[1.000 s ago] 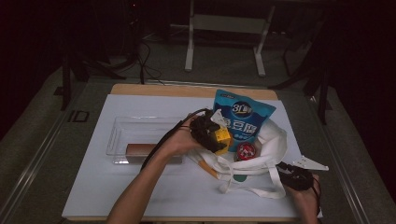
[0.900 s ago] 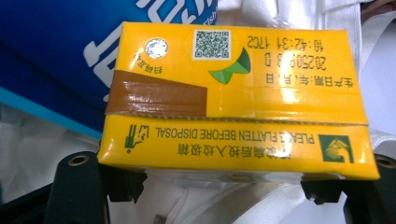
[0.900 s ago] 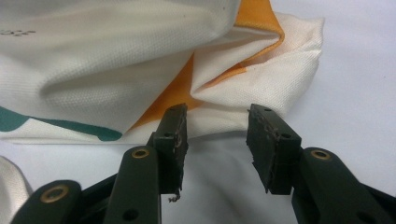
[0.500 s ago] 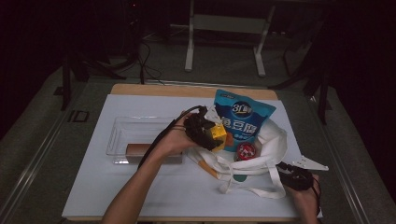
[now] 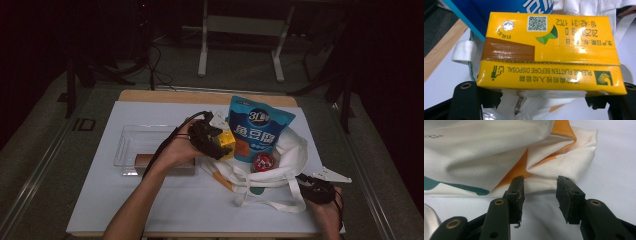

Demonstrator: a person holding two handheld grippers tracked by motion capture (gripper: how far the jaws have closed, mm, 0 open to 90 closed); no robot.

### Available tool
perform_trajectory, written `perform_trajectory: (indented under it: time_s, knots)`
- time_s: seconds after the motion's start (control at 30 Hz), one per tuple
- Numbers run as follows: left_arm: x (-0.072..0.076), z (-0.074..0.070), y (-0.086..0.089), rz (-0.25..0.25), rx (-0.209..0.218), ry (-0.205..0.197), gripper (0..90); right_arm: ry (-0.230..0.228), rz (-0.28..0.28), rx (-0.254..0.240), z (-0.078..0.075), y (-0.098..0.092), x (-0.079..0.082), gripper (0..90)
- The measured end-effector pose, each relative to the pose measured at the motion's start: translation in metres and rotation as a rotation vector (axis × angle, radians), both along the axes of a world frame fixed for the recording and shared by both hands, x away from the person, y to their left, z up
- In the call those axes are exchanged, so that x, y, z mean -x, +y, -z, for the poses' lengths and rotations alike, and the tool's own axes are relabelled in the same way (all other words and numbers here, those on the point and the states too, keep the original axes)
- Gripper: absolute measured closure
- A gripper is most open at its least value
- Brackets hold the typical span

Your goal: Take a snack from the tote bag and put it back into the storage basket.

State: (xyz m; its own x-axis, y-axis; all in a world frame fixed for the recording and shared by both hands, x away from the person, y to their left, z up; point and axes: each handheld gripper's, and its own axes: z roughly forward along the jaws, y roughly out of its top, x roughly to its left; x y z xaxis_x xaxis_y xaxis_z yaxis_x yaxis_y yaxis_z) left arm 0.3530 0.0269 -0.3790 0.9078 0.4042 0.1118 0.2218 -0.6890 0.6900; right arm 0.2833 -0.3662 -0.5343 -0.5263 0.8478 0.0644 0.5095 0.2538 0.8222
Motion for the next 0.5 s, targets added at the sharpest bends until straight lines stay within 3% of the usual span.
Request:
perform_trajectory:
  time_s: [0.07, 0.5]
  knots:
    - [0.002, 0.000, 0.002, -0.010, -0.001, -0.014, 28.7, 0.000, 0.000, 0.000, 0.000, 0.000, 0.000, 57.6]
    - [0.006, -0.004, 0.020, -0.051, -0.005, -0.009, 28.7, -0.002, 0.001, -0.001, 0.000, 0.000, 0.000, 57.6]
